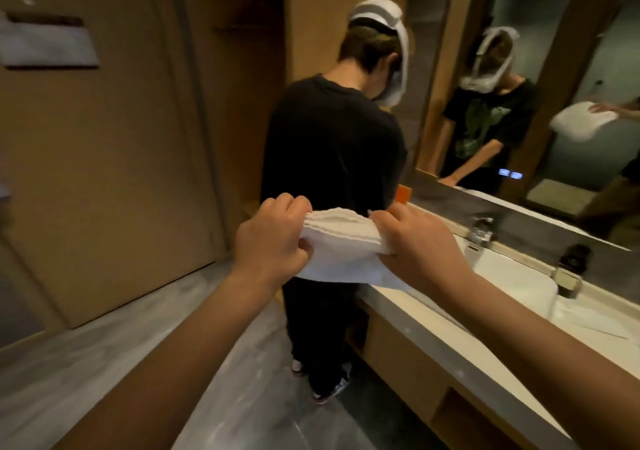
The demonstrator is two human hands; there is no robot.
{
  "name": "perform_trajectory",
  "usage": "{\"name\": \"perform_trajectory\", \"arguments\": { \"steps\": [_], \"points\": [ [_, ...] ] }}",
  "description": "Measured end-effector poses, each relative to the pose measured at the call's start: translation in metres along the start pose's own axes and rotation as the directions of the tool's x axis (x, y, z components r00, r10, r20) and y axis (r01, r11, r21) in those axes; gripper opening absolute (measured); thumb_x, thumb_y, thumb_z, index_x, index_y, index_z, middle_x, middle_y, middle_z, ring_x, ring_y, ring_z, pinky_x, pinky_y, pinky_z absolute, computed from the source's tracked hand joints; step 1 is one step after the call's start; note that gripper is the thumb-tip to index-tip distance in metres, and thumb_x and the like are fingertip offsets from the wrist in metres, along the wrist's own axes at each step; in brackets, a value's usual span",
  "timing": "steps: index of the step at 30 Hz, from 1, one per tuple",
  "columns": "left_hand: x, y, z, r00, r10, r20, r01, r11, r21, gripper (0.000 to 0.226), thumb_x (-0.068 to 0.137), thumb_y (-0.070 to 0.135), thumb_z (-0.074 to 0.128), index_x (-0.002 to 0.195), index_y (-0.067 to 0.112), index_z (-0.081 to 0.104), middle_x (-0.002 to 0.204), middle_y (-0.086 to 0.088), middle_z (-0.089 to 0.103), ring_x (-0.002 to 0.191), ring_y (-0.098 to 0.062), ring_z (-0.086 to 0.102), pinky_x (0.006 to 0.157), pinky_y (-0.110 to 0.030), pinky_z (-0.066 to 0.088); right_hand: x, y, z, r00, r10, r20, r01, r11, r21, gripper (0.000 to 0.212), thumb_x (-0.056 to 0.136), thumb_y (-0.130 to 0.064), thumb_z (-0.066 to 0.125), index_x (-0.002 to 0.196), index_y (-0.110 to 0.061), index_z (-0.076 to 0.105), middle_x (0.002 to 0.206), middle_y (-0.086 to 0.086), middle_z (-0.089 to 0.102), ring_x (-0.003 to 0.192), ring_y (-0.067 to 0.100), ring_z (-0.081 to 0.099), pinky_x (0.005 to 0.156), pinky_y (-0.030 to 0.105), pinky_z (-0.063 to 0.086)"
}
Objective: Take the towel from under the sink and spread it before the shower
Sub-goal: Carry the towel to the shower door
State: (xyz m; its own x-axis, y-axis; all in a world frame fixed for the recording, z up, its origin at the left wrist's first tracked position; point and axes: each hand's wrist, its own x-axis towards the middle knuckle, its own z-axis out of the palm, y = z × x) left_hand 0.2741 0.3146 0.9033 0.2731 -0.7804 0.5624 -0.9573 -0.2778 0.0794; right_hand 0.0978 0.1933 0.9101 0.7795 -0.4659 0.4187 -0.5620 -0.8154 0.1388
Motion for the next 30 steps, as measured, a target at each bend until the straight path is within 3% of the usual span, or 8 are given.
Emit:
{"name": "perform_trajectory", "arguments": {
  "steps": [3,7,11,18,24,26,30],
  "points": [
    [-0.017,-0.047,-0.026,0.998,-0.06,-0.024,0.062,0.996,0.059,0.033,0.07,0.019,0.063,0.102,0.021,0.056,0.097,0.0,0.054,0.088,-0.022,0.05,0.049,-0.027,0.032,0.028,-0.047,-0.004,0.996,-0.082,-0.032,0.084,0.995,0.047,0.031,0.084,-0.021,0.06,0.115,-0.017,0.057,0.097,0.006,0.058,0.081,0.026,0.053,0.063,0.027,0.029],
    [-0.043,-0.104,-0.059,0.989,-0.136,-0.057,0.143,0.98,0.138,0.031,0.072,0.022,0.064,0.101,0.021,0.055,0.097,0.0,0.055,0.087,-0.02,0.05,0.051,-0.029,0.038,0.061,-0.112,-0.007,0.983,-0.173,-0.059,0.177,0.981,0.077,0.035,0.087,-0.022,0.057,0.121,-0.017,0.053,0.104,0.007,0.057,0.089,0.028,0.056,0.068,0.033,0.044],
    [-0.069,-0.156,-0.086,0.975,-0.201,-0.098,0.216,0.96,0.18,0.03,0.073,0.022,0.065,0.101,0.017,0.058,0.096,-0.003,0.059,0.086,-0.022,0.053,0.054,-0.027,0.039,0.09,-0.176,-0.003,0.971,-0.22,-0.091,0.227,0.971,0.071,0.04,0.084,-0.029,0.063,0.122,-0.022,0.051,0.106,0.002,0.058,0.089,0.022,0.058,0.067,0.026,0.04],
    [-0.114,-0.226,-0.129,0.937,-0.32,-0.137,0.346,0.901,0.262,0.036,0.07,0.02,0.062,0.105,0.018,0.055,0.104,-0.001,0.056,0.092,-0.02,0.049,0.059,-0.035,0.048,0.133,-0.266,0.007,0.933,-0.343,-0.103,0.352,0.932,0.084,0.043,0.077,-0.032,0.066,0.117,-0.025,0.051,0.102,0.0,0.057,0.084,0.023,0.058,0.067,0.034,0.051],
    [-0.151,-0.27,-0.174,0.884,-0.41,-0.226,0.467,0.791,0.395,0.033,0.069,0.022,0.065,0.101,0.021,0.056,0.099,0.002,0.057,0.087,-0.019,0.052,0.052,-0.027,0.031,0.16,-0.338,-0.009,0.84,-0.508,-0.193,0.538,0.824,0.175,0.041,0.075,-0.026,0.07,0.112,-0.019,0.054,0.1,0.004,0.058,0.082,0.025,0.057,0.062,0.029,0.033],
    [-0.163,-0.281,-0.186,0.85,-0.452,-0.27,0.526,0.744,0.412,0.031,0.069,0.021,0.065,0.099,0.021,0.057,0.097,0.002,0.057,0.087,-0.02,0.054,0.051,-0.027,0.032,0.168,-0.36,-0.015,0.797,-0.552,-0.245,0.599,0.775,0.203,0.038,0.075,-0.023,0.071,0.108,-0.015,0.054,0.099,0.007,0.058,0.081,0.026,0.056,0.063,0.03,0.033],
    [-0.189,-0.296,-0.209,0.789,-0.516,-0.334,0.615,0.656,0.437,0.029,0.069,0.021,0.062,0.098,0.022,0.057,0.097,0.002,0.058,0.091,-0.021,0.054,0.052,-0.028,0.033,0.184,-0.404,-0.022,0.707,-0.647,-0.284,0.706,0.668,0.235,0.043,0.083,-0.025,0.062,0.123,-0.017,0.049,0.114,0.006,0.055,0.096,0.027,0.055,0.075,0.033,0.044]
  ]
}}
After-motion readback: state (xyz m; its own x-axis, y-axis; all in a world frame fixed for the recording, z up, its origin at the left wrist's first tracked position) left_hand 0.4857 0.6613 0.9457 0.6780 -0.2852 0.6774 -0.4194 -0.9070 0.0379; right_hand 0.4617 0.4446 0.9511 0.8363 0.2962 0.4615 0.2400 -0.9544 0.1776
